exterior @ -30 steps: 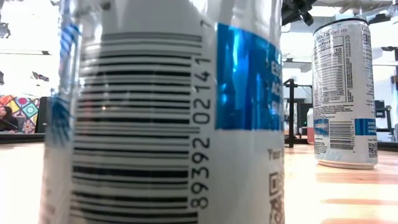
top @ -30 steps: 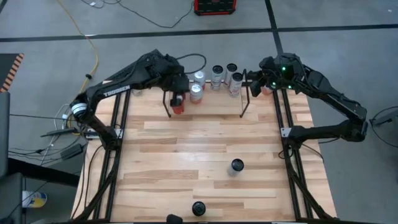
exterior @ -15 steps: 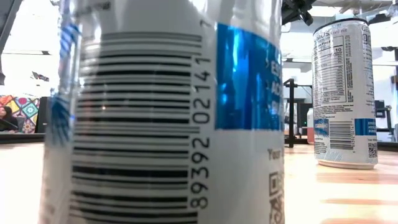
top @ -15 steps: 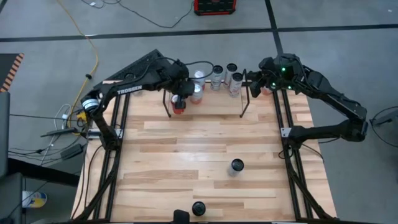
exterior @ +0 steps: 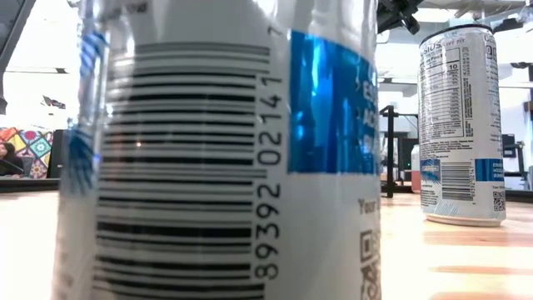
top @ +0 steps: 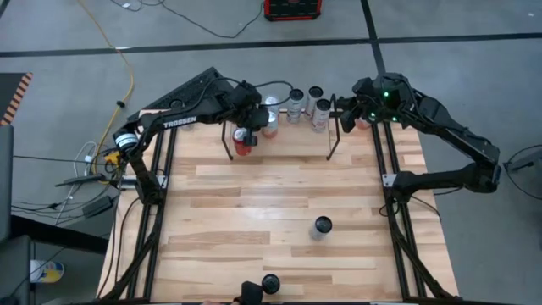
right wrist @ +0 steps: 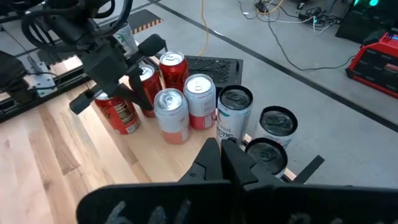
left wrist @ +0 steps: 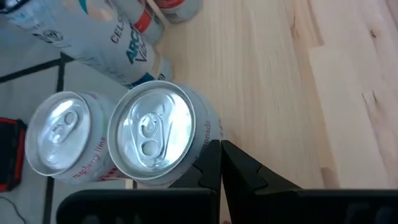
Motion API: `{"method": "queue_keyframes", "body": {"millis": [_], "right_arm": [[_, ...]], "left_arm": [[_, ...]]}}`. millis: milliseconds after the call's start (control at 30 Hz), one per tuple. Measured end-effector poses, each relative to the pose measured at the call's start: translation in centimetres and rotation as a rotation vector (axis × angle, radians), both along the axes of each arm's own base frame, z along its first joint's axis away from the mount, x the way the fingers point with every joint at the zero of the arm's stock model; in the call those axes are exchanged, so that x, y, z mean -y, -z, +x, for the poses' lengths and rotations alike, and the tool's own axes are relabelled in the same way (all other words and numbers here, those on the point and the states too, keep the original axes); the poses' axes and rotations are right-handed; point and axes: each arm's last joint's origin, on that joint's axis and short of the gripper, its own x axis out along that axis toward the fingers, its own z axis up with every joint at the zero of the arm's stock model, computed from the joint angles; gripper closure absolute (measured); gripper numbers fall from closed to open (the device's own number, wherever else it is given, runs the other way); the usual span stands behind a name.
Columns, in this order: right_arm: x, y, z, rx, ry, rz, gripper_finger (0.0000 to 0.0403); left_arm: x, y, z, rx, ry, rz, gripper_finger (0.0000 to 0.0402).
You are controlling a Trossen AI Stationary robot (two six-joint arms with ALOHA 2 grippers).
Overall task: Place canned beverage on shelf
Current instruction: Adjust the soda cans on the shelf
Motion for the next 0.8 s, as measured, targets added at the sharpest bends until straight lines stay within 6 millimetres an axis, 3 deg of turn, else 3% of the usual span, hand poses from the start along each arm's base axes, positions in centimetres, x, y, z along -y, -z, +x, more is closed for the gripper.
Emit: {"method": "queue_keyframes", "body": {"millis": [800], "right_arm": [[0.0, 0.0, 0.0, 0.01, 0.008, 0.014, 0.0403]], "left_arm": [[-0.22, -0.44, 0.31, 0.051, -0.003, 0.034, 0.0402]]}}
